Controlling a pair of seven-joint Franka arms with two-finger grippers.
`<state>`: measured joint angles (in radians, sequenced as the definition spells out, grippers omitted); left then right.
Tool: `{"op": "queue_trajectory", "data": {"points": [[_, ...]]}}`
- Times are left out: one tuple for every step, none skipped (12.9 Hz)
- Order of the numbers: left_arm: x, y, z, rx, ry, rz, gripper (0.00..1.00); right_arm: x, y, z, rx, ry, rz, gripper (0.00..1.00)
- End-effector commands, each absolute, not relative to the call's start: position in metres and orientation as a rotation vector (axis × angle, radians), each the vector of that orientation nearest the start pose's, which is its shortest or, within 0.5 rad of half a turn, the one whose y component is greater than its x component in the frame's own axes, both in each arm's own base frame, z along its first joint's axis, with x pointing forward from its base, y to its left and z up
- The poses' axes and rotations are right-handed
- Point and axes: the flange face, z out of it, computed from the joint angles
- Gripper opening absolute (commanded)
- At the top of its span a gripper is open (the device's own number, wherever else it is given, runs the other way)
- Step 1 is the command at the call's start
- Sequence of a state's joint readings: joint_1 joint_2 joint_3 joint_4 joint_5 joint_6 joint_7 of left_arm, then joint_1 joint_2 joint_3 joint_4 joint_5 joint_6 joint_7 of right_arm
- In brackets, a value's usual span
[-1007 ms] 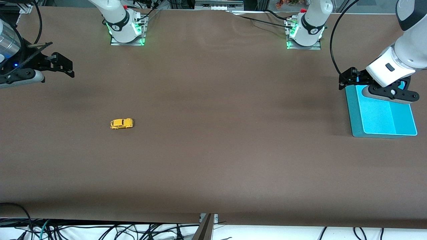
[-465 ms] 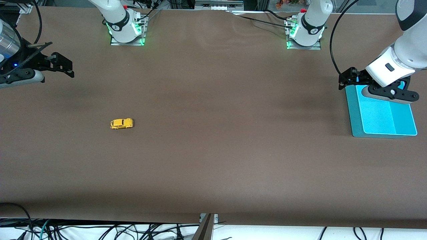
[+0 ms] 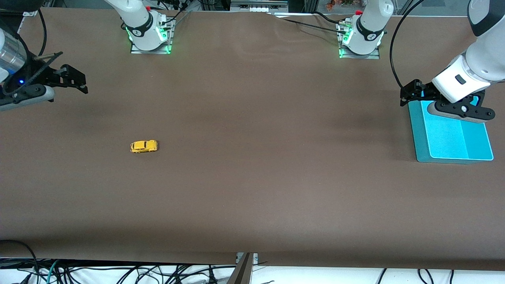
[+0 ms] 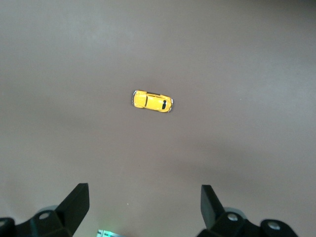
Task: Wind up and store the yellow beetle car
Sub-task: 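Lower the right gripper onto the yellow toy car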
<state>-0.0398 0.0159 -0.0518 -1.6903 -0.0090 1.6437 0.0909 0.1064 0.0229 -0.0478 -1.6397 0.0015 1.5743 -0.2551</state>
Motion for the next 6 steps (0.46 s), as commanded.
{"op": "queue_trajectory", "data": {"points": [[0.558, -0.054, 0.572, -3.135, 0.296, 0.106, 1.0, 0.563, 0.04, 0.556, -3.062, -0.562, 0.215, 1.0], [0.558, -0.054, 0.571, -3.135, 0.296, 0.111, 1.0, 0.566, 0.042, 0.544, -3.044, -0.618, 0.237, 1.0], [0.558, -0.054, 0.571, -3.134, 0.296, 0.111, 1.0, 0.569, 0.042, 0.536, -3.032, -0.662, 0.246, 1.0], [0.558, -0.054, 0.571, -3.135, 0.296, 0.111, 1.0, 0.571, 0.044, 0.529, -3.022, -0.671, 0.254, 1.0], [0.559, -0.054, 0.571, -3.135, 0.293, 0.109, 1.0, 0.576, 0.045, 0.517, -3.02, -0.672, 0.268, 1.0], [0.558, -0.054, 0.571, -3.135, 0.291, 0.111, 1.0, 0.575, 0.046, 0.505, -3.01, -0.696, 0.276, 1.0]]}}
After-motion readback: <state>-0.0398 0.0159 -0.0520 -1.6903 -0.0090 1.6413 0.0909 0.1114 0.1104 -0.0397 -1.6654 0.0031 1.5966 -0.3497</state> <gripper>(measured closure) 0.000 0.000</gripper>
